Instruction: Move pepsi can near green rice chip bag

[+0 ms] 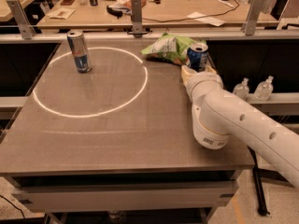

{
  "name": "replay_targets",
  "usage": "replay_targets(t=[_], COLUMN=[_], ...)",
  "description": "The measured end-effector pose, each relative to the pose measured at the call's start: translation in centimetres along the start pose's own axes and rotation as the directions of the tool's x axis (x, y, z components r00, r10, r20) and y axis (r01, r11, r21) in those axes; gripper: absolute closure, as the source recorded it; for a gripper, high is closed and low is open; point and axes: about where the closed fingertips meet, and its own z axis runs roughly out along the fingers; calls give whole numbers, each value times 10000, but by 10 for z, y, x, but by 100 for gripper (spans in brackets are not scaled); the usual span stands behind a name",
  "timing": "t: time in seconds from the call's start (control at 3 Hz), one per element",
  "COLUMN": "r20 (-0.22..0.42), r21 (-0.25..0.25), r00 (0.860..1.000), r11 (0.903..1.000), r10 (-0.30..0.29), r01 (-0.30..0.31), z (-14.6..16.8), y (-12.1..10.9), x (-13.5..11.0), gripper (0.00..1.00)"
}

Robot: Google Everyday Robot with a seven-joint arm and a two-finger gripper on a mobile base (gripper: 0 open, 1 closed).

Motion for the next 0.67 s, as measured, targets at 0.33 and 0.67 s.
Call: replay_targets(t=[0.33,0.67], r20=[-303,-407], r21=[42,-6], r00=[9977,9947], r11=[9982,9956], r10=[606,940], r01=[-605,-941], z=[2,6], y=[2,4], x=[5,8], gripper=[61,38])
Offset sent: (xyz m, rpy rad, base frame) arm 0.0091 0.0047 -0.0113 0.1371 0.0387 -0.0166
